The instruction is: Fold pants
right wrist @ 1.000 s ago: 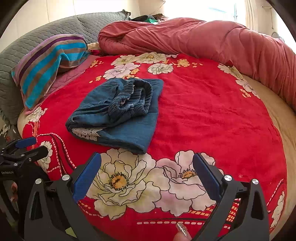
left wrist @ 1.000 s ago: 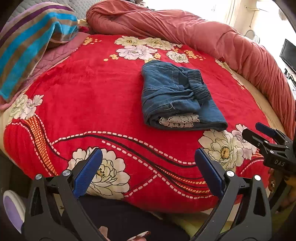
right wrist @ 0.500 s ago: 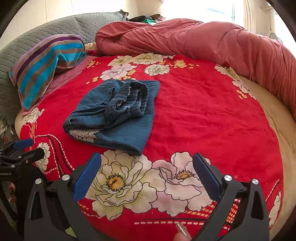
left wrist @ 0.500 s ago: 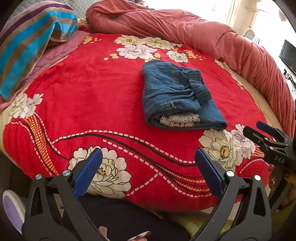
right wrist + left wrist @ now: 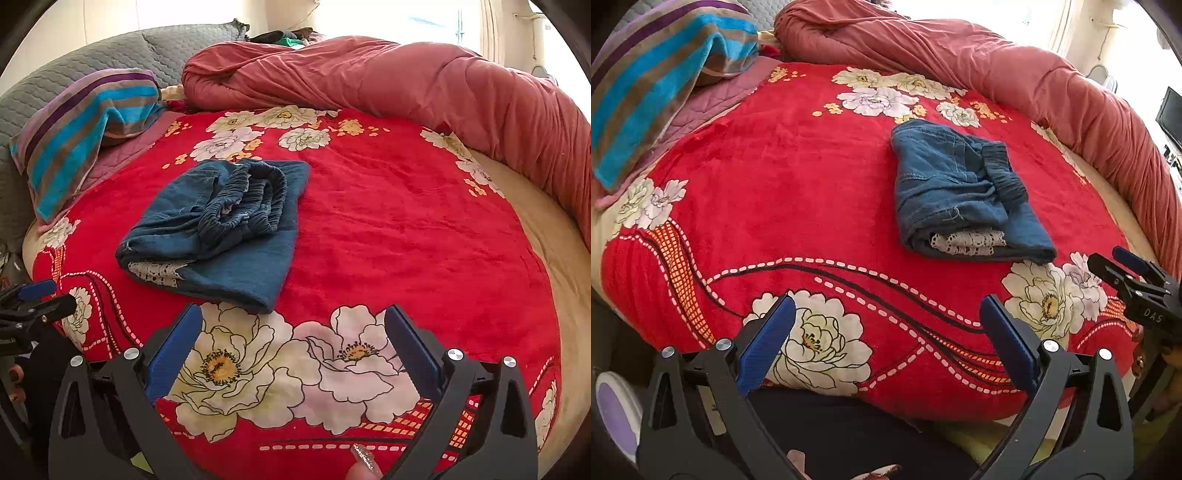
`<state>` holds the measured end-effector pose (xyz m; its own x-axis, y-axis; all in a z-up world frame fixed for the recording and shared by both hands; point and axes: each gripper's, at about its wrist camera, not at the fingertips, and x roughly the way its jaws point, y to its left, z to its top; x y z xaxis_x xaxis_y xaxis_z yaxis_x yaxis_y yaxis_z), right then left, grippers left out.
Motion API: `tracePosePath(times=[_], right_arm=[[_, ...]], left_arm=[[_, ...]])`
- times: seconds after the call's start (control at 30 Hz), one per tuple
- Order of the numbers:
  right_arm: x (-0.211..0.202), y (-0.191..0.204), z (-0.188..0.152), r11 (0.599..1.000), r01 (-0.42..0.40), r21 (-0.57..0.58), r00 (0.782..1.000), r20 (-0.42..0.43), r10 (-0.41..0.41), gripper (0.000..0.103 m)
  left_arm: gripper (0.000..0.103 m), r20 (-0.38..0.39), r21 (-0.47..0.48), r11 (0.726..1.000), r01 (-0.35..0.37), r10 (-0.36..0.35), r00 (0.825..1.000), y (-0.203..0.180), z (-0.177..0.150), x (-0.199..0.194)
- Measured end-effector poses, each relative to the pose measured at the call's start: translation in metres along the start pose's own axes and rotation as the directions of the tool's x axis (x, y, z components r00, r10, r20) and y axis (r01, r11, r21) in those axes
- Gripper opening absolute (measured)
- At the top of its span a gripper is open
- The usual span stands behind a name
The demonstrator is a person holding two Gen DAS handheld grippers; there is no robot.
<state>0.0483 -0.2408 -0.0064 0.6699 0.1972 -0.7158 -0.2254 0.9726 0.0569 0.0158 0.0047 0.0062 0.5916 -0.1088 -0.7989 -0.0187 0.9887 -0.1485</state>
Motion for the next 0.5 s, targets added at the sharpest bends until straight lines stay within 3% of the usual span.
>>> tracePosePath(times=[0.3,0.5], right_arm=[[0.005,-0.001,0.001,1.0,0.001,0.012,1.0,-0.007,-0.001,0.098],[0.011,-0.011,0.002,0.999,0.005,0.038,1.0,-0.008,-0.004,0.098]], left_arm=[[0.093,0.006,-0.016,0.999,0.035,-0.035,0.999,0.003,0.003,0.001],[0.093,-0.014,-0.077,0.997,-0.01,0.009,1.0,0.022,0.011,0.011]])
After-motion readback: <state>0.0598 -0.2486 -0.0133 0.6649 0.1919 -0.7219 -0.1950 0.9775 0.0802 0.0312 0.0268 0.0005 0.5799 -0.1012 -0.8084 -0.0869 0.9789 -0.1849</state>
